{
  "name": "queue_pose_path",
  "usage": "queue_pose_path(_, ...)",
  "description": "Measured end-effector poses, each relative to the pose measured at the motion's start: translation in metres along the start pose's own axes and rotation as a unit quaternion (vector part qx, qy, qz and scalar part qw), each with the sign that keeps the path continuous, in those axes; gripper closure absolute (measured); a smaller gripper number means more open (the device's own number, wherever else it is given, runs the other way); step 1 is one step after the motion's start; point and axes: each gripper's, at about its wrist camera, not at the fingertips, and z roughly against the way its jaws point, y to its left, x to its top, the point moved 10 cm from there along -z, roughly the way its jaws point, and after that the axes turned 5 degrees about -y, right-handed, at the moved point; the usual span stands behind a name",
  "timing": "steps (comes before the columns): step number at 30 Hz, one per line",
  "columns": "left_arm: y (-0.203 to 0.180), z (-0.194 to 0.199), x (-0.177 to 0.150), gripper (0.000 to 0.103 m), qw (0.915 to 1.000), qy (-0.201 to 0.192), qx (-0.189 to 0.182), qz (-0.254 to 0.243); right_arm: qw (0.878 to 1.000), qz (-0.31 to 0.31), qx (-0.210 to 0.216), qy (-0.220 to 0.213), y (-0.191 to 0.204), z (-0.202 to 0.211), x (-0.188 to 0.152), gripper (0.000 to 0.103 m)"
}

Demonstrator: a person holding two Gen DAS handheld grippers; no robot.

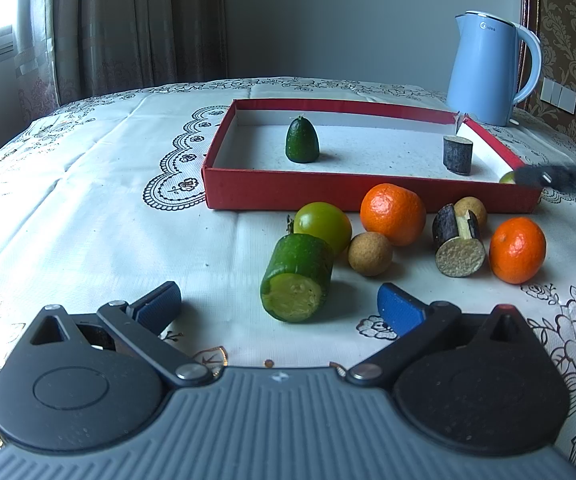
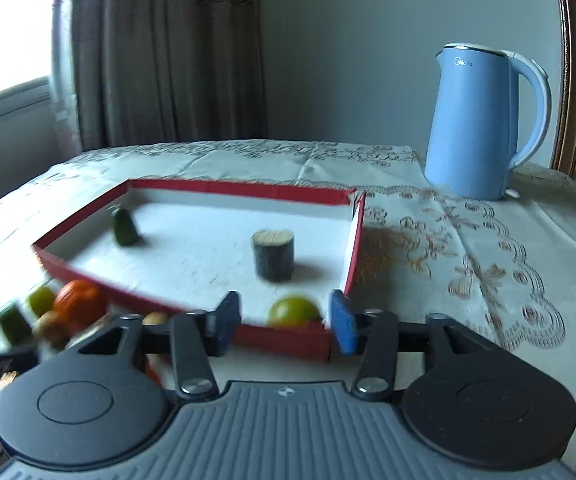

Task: Organize fruits
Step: 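Carry the green tomato into the tray and release it with the right gripper, then withdraw the open right gripper from the tray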

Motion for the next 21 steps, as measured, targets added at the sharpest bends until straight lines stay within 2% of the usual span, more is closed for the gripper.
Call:
queue_pose_path(5, 0.000, 0.000, 0.000, 0.000, 1.0000, -0.001, -0.001, 0.001, 1.000, 0.000, -0.005, 0.009, -0.004, 0.015, -0.022, 0.041)
queue_pose_path(8, 0.002, 0.000, 0.000, 0.000, 1.0000, -0.001, 0.000, 0.002, 1.000, -0.019, -0.003, 0.016, -0.011, 0.012, -0.031, 0.041)
queue_pose_path(10, 0.004, 0.001, 0.000, 0.000, 0.9998, -0.005, 0.018, 0.000, 0.999, -0.036, 0.000, 0.022, -0.016, 0.010, -0.034, 0.041)
queue_pose_path(12, 0.003, 0.001, 0.001, 0.000, 0.9999, -0.007, 0.013, -0.001, 0.998, -0.052, 0.009, 0.019, -0.020, 0.011, -0.034, 0.041)
queue_pose_path(14, 0.003, 0.002, 0.002, 0.000, 1.0000, -0.008, 0.002, 0.005, 0.998, -0.061, 0.013, 0.022, -0.021, 0.010, -0.035, 0.033)
queue_pose_path(18, 0.005, 0.002, 0.004, 0.000, 0.9998, -0.007, 0.000, 0.018, 0.997, -0.074, 0.017, 0.030, -0.024, 0.007, -0.038, 0.028)
queue_pose_path(21, 0.010, 0.003, 0.005, 0.000, 0.9994, -0.011, 0.019, 0.025, 0.996, -0.075, 0.021, 0.031, -0.023, 0.007, -0.038, 0.026)
